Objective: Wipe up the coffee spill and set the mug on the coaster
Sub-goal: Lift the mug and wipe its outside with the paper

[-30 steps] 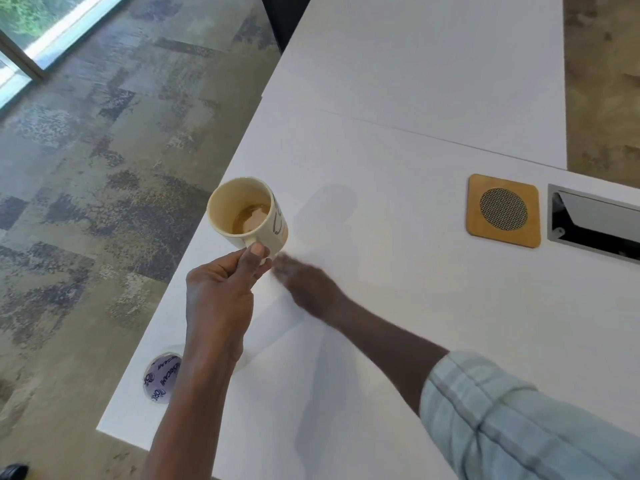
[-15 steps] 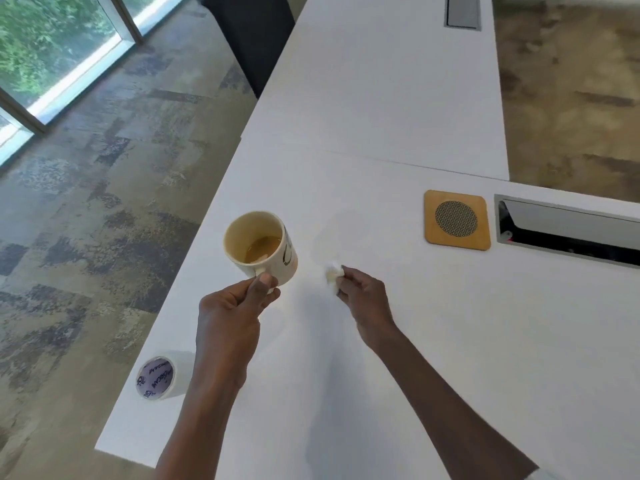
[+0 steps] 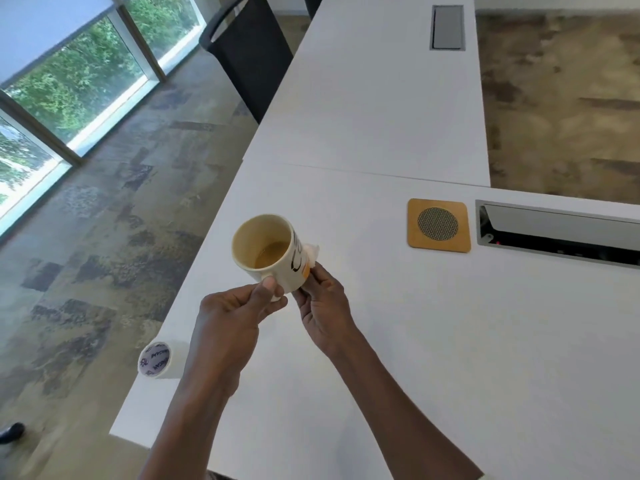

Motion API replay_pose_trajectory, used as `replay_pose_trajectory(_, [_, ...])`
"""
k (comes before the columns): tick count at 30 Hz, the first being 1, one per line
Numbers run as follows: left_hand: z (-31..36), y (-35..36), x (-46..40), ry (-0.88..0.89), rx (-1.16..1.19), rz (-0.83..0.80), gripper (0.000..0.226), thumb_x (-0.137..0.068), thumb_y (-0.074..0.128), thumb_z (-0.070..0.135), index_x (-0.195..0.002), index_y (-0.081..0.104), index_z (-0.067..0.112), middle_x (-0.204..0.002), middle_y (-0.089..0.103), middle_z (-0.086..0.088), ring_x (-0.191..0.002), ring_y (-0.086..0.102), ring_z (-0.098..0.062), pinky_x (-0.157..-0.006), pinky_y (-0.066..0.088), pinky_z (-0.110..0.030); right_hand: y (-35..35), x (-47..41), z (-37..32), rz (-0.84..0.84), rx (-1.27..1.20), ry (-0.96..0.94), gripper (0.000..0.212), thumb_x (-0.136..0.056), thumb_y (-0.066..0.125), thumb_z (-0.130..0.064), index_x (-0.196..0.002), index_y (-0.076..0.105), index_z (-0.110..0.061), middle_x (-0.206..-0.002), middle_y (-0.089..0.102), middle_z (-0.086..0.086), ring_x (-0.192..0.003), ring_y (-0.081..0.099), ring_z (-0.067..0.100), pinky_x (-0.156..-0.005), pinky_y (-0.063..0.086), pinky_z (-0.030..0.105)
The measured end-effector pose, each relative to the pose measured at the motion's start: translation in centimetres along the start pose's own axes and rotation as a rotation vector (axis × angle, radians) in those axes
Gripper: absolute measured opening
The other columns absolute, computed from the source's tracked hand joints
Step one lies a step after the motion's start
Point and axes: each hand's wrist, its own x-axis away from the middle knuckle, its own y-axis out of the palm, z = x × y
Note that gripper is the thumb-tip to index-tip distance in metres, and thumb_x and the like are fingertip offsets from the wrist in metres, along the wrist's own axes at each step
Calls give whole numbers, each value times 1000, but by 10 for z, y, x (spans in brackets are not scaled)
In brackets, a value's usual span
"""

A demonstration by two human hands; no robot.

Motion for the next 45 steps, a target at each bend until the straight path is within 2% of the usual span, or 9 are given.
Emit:
replay_pose_trajectory(3, [6,-3,8,26,-4,-10,20,-84,69,43,-79,82,28,-90,81,4,-95,77,-12,-107,47,-50,4,1,0,2,23,0,27,-95,53,6,-109,72,-7,-122,67,18,-117,63,27,-103,51,38])
replay_pose_trajectory(9, [14,-9,17,23,1,-22,29,-71,70,50,-75,82,24,-89,81,-1,-96,77,-16,-109,46,-51,12,2,7,-17,68,7,27,-94,49,10,-111,67,0,-118,66,21,-111,62,28,-98,53,35])
replay_pose_trajectory(12, [13,-9,20,18,-29,-26,26,-74,69,49,-77,82,26,-89,81,1,-97,76,-14,-109,45,-52,15,2,18,-54,72,38,33,-93,46,10,-118,64,1,-119,65,23,-110,62,29,-97,52,38])
replay_pose_trajectory(17, [6,-14,19,14,-30,7,25,-83,71,42,-80,82,20,-95,81,-5,-103,75,-21,-109,45,-53,13,8,33,-169,14,120,37,-90,52,8,-125,59,-2,-119,67,16,-113,64,26,-89,55,31])
replay_pose_trajectory(22, [-1,-18,13,31,-33,63,21,-90,71,36,-75,82,25,-85,81,-2,-99,75,-21,-103,51,-47,7,13,42,-248,32,230,31,-89,57,6,-115,69,-7,-128,65,18,-122,61,26,-95,53,29])
replay_pose_trajectory(25, [-7,-20,10,1,-6,99,19,-88,73,35,-73,82,28,-83,81,-3,-98,75,-20,-99,51,-41,0,13,43,-255,74,264,31,-92,58,2,-122,64,1,-132,62,20,-125,59,28,-98,52,30])
replay_pose_trajectory(33, [-14,-32,0,-64,-4,74,15,-87,74,30,-83,81,17,-84,81,-5,-89,78,-13,-94,51,-34,-28,7,23,-191,239,371,27,-92,50,10,-107,70,1,-104,72,17,-95,70,31,-81,58,33])
replay_pose_trajectory(38, [-16,-33,-3,-75,11,54,13,-88,72,21,-78,80,18,-89,81,-3,-87,78,-15,-89,53,-32,-42,-1,3,-188,291,396,26,-90,50,11,-109,68,6,-103,71,19,-91,70,28,-76,59,33])
replay_pose_trajectory(45, [-11,-32,-7,-64,-98,38,11,-87,73,30,-89,79,21,-87,81,3,-88,77,-8,-87,53,-32,-46,-11,-11,-136,247,280,25,-92,50,10,-105,71,3,-102,73,17,-93,71,27,-80,59,31])
